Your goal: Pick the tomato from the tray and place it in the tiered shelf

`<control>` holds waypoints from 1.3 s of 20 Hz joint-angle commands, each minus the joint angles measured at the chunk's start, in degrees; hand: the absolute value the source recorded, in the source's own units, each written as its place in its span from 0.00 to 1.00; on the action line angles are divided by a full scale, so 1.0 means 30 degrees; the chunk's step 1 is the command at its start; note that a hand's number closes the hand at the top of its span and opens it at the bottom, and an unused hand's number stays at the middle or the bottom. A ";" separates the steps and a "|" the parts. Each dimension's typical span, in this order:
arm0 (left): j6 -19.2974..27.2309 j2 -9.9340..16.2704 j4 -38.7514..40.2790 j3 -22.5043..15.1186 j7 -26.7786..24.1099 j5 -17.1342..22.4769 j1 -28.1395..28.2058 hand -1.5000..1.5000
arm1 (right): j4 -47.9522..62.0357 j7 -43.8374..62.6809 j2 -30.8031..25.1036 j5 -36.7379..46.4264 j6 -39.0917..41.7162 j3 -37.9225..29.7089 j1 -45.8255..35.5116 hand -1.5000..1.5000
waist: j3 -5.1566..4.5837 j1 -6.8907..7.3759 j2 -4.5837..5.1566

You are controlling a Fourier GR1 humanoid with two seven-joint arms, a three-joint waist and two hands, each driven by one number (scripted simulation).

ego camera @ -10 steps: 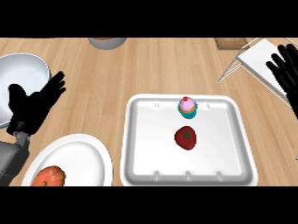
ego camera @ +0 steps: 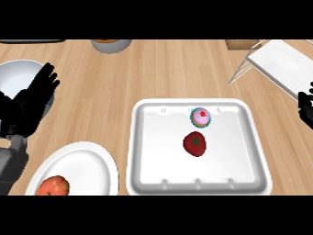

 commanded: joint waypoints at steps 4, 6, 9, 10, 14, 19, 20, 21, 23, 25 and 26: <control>0.0395 -0.0863 -0.0868 0.0324 -0.0036 -0.0070 0.0192 0.50 | -0.3771 -0.4522 0.5711 0.0848 -0.2386 0.2683 0.4387 0.00 | 0.0136 0.0387 0.0118; 0.0225 -0.1058 -0.0776 0.0366 -0.0323 -0.0390 0.0673 0.50 | -0.6822 -0.1794 0.4717 0.2642 -0.2699 0.4230 0.5231 0.00 | 0.0110 0.0408 0.0109; 0.0217 -0.1013 -0.1378 0.0246 0.0235 -0.0497 0.0504 0.50 | -0.7542 0.3484 0.2685 0.4745 -0.2521 0.5428 0.3891 0.00 | 0.0093 0.0593 0.0126; 0.0998 -0.1686 -0.1594 -0.0304 0.0499 -0.0787 0.0307 0.50 | -0.7791 0.4488 0.2462 0.5600 -0.2265 0.6564 0.4142 0.00 | 0.0072 0.0592 0.0107; 0.0805 -0.1240 -0.1598 0.0025 0.0803 -0.0600 0.0017 0.50 | -0.7759 0.9028 -0.0626 0.7244 0.0458 0.7563 0.4727 0.00 | -0.0022 0.0703 0.0113; 0.0866 -0.1665 -0.1597 -0.0383 0.0496 -0.0876 -0.0145 0.50 | -0.7173 1.3166 -0.4801 1.1071 0.3976 0.8349 0.4383 0.00 | -0.0181 0.1001 0.0222; 0.0517 -0.1539 -0.1199 -0.0217 0.0553 -0.0661 -0.0325 0.50 | -0.6998 1.4267 -0.5274 1.1534 0.4713 0.8405 0.3871 0.00 | -0.0142 0.1016 0.0329; 0.0200 -0.1249 -0.1438 -0.0243 0.0470 -0.0692 -0.0094 0.50 | -0.6962 1.5965 -0.4877 1.1921 0.5126 0.8791 0.2643 0.00 | -0.0119 0.1590 0.0333; 0.0026 -0.1396 -0.1310 -0.0291 0.0583 -0.0602 -0.0466 0.50 | -0.7829 1.9180 -0.4486 1.2419 0.6552 0.9693 0.1019 0.00 | -0.0074 0.1444 0.0286; 0.0471 -0.1782 -0.1548 -0.0693 0.0645 -0.1057 -0.0564 0.50 | -0.7149 2.1657 -0.3246 1.2928 0.7495 1.0514 -0.1433 0.00 | -0.0017 0.1655 0.0295; 0.0165 -0.1412 -0.1448 -0.0144 0.0595 -0.0703 -0.0411 0.50 | -0.6826 2.2533 -0.2684 1.3185 0.7996 1.1026 -0.2188 0.00 | -0.0003 0.1654 0.0276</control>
